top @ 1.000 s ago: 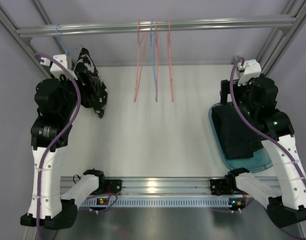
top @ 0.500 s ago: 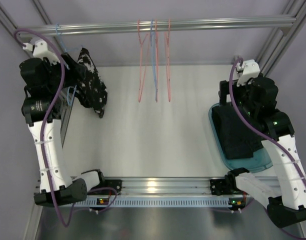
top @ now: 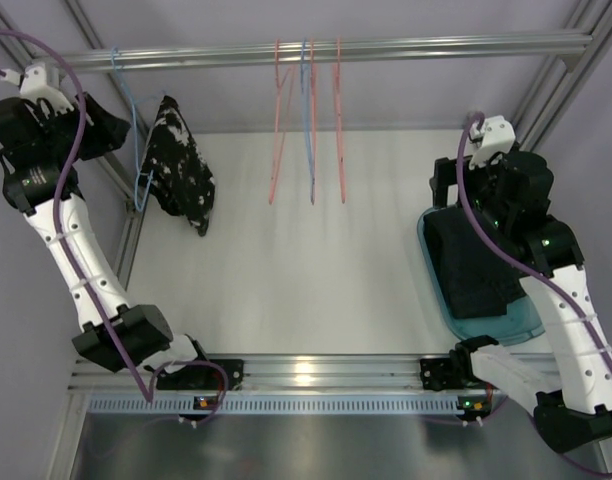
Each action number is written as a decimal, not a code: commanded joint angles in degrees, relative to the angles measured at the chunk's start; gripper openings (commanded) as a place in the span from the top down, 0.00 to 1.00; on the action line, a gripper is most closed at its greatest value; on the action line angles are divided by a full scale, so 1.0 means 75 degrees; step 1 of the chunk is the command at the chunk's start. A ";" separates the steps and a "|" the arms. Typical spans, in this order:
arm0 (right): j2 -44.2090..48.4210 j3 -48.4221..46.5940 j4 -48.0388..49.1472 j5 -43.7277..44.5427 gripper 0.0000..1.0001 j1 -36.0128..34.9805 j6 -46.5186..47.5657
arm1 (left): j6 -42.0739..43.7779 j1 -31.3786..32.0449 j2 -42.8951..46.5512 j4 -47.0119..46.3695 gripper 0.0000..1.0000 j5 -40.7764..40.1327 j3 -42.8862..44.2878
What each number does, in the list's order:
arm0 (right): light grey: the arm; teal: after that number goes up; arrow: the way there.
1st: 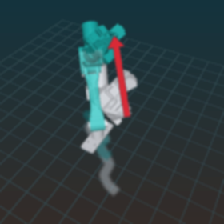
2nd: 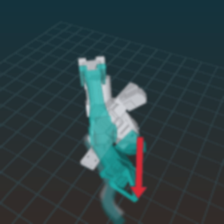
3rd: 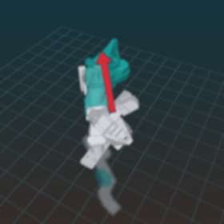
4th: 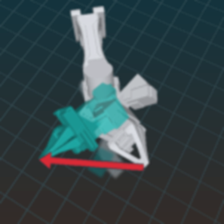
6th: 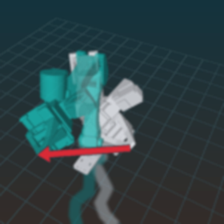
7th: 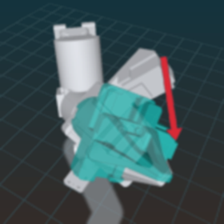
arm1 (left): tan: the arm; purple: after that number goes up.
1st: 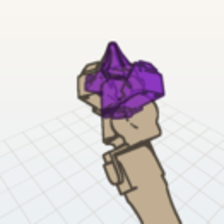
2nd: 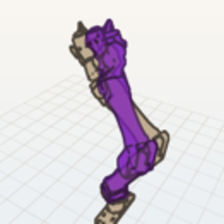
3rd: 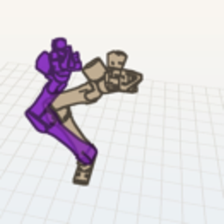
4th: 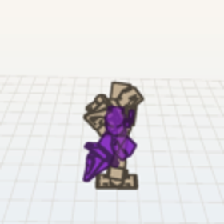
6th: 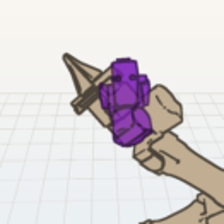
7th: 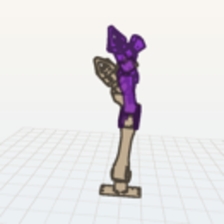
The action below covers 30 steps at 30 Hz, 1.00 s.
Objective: Remove the trousers from the hanger
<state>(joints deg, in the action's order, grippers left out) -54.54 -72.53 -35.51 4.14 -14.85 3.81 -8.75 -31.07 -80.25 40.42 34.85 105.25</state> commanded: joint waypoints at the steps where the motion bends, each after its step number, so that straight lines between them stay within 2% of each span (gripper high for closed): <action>1: 0.0065 0.0097 0.0539 -0.0189 0.01 0.0105 -0.0005 | 0.0768 -0.0041 -0.0128 -0.0280 0.34 0.0790 0.0229; 6: 0.0182 0.0272 0.0621 -0.0224 0.01 0.0094 -0.0005 | 0.0781 -0.0053 -0.0105 -0.1110 0.35 0.1375 -0.0415; 12: 0.0265 0.0366 0.0679 -0.0224 0.00 0.0094 0.0077 | 0.0277 0.0099 0.0059 -0.2307 0.39 0.1400 -0.1189; 19: 0.0265 0.0519 0.0808 -0.0248 0.01 0.0105 0.0019 | -0.0075 0.0930 0.0095 -0.3807 0.42 -0.0037 -0.2022; 27: 0.0428 0.0753 0.0867 -0.0107 0.01 0.0117 0.0054 | -0.0321 0.1587 -0.0526 -0.3995 0.49 -0.1271 -0.1600; 30: 0.0476 0.0858 0.0902 -0.0084 0.01 0.0105 0.0054 | -0.0356 0.1763 -0.0620 -0.3995 0.58 -0.1588 -0.1507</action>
<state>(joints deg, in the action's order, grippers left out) -52.27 -66.35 -31.16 2.96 -14.85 3.92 -10.55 -18.79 -84.07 14.76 27.05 91.74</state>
